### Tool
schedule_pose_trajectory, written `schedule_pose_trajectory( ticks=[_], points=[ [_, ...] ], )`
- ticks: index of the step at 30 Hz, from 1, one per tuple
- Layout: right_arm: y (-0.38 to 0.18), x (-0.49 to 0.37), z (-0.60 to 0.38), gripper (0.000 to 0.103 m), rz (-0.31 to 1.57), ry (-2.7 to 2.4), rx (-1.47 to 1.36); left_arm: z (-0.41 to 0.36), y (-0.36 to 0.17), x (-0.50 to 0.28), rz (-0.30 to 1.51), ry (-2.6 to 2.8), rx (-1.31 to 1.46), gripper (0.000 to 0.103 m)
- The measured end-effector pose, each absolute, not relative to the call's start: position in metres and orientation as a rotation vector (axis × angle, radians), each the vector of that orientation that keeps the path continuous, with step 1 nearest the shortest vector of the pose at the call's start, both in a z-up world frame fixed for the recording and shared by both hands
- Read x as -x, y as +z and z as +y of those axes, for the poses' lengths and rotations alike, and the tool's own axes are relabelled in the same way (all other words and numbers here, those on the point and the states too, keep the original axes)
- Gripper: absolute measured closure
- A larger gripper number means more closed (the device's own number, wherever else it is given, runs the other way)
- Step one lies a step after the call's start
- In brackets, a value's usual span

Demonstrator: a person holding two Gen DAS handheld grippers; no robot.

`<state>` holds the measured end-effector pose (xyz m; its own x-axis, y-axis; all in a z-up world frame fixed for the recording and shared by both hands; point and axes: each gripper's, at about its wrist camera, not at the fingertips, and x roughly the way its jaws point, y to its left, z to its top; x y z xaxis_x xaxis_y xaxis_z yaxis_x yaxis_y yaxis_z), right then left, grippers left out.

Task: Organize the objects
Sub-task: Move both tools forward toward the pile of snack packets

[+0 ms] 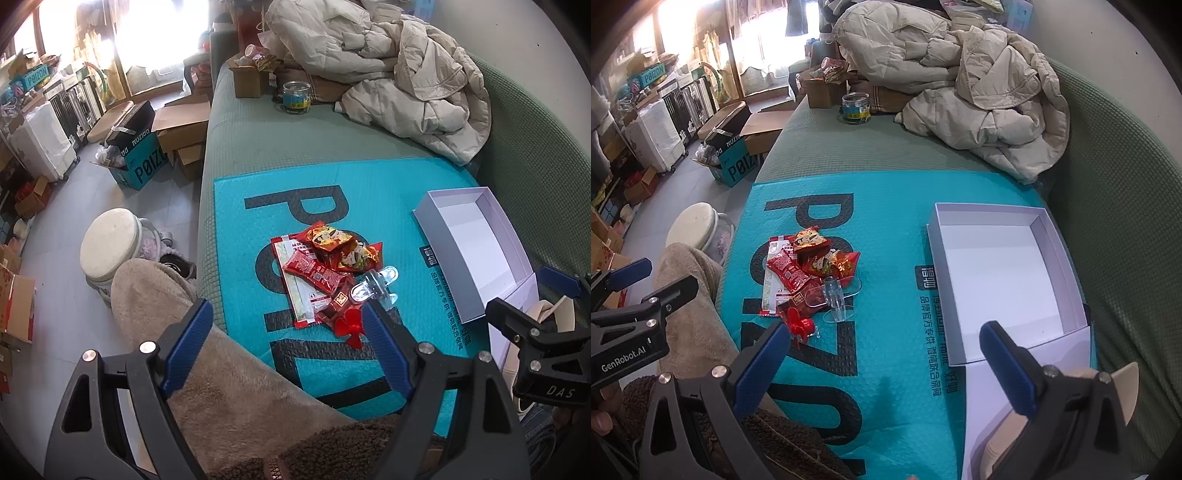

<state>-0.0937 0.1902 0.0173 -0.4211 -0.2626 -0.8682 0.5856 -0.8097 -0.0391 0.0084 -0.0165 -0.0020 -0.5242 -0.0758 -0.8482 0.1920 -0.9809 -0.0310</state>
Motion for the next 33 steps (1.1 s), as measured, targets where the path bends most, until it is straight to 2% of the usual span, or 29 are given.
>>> schedule_pose_trajectory(
  ticks=[33],
  points=[
    [0.0153, 0.0894, 0.1877, 0.0, 0.465, -2.221, -1.282, -0.0257, -0.0064, -0.0098, 0.252, -2.561, -1.457, 0.021]
  ],
)
